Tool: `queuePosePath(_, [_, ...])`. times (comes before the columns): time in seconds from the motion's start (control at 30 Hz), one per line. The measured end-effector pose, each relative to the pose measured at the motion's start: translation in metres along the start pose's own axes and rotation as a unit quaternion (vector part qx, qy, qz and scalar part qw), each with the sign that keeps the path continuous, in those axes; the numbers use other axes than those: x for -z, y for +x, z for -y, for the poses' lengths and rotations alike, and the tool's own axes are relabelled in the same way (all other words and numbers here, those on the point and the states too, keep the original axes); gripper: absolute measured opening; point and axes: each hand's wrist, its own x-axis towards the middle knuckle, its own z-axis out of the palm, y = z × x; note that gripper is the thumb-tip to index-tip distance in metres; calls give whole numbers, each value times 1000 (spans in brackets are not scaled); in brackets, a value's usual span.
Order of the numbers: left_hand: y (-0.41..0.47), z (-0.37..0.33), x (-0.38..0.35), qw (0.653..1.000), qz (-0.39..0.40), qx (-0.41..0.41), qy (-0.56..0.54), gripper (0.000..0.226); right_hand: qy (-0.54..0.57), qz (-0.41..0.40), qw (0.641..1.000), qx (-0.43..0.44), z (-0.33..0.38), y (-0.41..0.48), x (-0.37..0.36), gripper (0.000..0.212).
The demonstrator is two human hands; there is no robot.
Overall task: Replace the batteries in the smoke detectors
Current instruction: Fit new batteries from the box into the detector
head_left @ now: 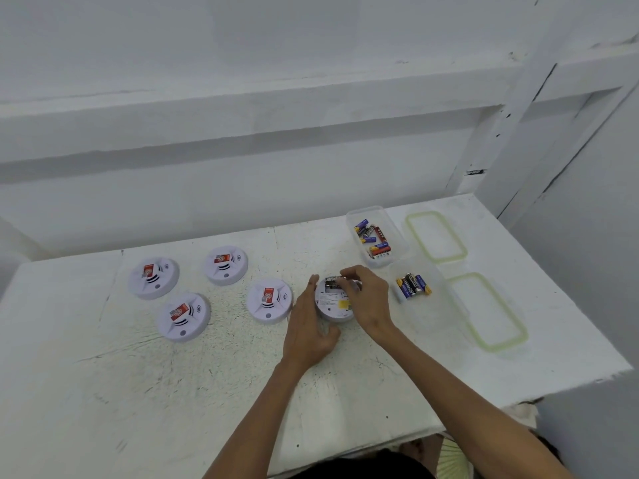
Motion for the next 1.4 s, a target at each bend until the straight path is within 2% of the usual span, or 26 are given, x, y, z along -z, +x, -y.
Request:
queuePosePath(0.17, [1, -1, 1, 1000, -15, 9, -9, 94, 13, -1, 1000, 11, 0, 4, -2, 17])
queuePosePath(0.3, [2, -1, -1, 999, -22, 1, 25, 104, 16, 1, 1000, -10, 1, 5, 0, 21])
queuePosePath(0.47, [2, 4, -4, 999, -42, -6, 27, 97, 34, 5, 999, -35, 2, 5, 4, 19])
queuePosePath(0.6, [3, -3, -2, 999, -43, 7, -6, 81, 44, 0, 999, -24, -4, 3, 6, 16])
queuePosePath(0.77, [4, -2, -2, 999, -48, 2, -8, 78, 12, -13, 1000, -24, -6, -1, 2, 15])
queuePosePath(0.97, [5, 3, -6, 999, -45, 13, 7, 81, -114, -14, 991, 73, -12, -7, -11, 18])
queuePosePath(1.13, [3, 0, -5, 998, -37, 44, -14, 80, -170, -14, 977, 127, -16, -13, -16, 19])
queuePosePath(1.2, [2, -1, -4, 998, -33, 52, -28, 75, -213, 15, 960, 182, -19, -17, -16, 22])
queuePosePath(1.27, [3, 0, -4, 998, -28, 57, -31, 72, -275, 47, 927, 251, -24, -19, -16, 26])
queuePosePath(1.4, [3, 0, -4, 997, -33, 64, -41, 76, -211, 43, 962, 168, -20, -13, -6, 33])
